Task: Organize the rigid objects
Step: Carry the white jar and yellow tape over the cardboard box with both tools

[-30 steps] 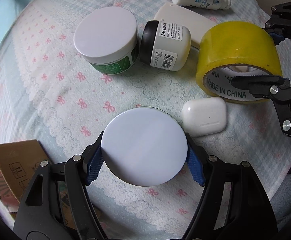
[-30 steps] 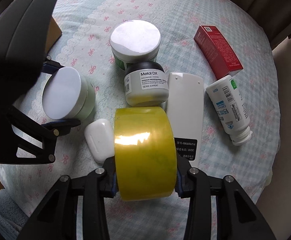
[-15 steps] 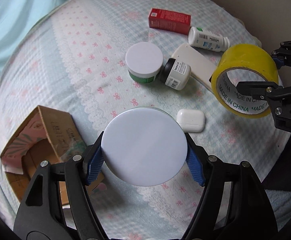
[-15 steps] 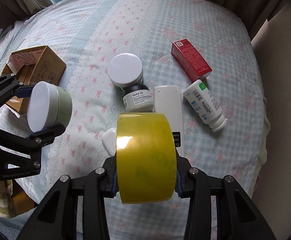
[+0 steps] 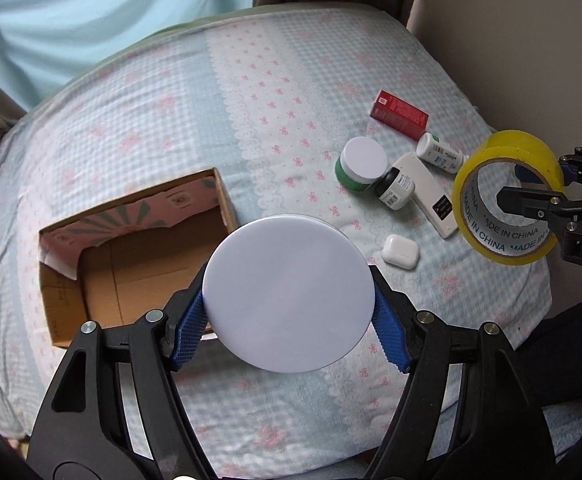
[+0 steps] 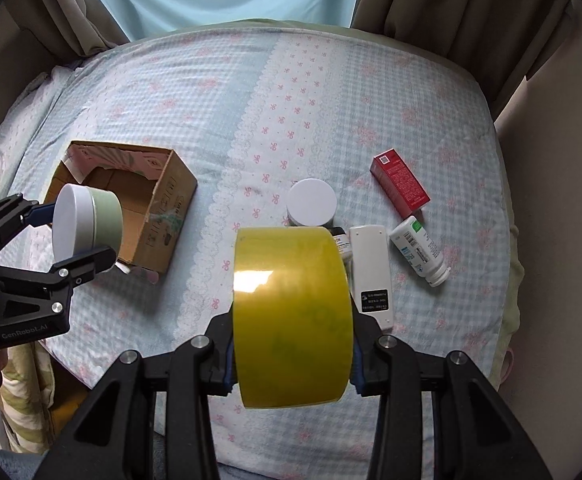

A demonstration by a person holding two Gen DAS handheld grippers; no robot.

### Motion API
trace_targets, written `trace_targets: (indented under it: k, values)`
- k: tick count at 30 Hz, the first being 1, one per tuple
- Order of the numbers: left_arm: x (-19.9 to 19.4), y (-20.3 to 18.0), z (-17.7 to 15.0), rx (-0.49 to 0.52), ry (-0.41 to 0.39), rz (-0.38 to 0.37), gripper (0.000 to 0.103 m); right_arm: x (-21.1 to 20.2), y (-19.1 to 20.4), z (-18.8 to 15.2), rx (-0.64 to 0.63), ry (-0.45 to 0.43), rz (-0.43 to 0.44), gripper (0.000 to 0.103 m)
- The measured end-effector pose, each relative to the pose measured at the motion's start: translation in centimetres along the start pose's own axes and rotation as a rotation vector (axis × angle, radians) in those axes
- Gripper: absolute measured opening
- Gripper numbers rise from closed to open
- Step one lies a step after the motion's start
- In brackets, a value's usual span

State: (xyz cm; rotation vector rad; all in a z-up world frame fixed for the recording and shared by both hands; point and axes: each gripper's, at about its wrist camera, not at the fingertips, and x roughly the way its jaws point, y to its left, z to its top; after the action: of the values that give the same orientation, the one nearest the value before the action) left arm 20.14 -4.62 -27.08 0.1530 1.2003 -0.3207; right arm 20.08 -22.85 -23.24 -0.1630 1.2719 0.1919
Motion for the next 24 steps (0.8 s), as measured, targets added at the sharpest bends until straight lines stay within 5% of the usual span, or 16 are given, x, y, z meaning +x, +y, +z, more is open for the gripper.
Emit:
trace_targets:
  k: [13,24]
  values:
    - [-5.5,16.3,-2.5,-0.023,-0.055,0.033,0.069,-1.8,12.0,5.4,0.098,-0.013,0.009,0.038]
    - [-0.6,28.0,-2.4,-0.048,0.027,0.041,0.069,4.4,22.7,11.4,0.064,0.046,0.036,0.038]
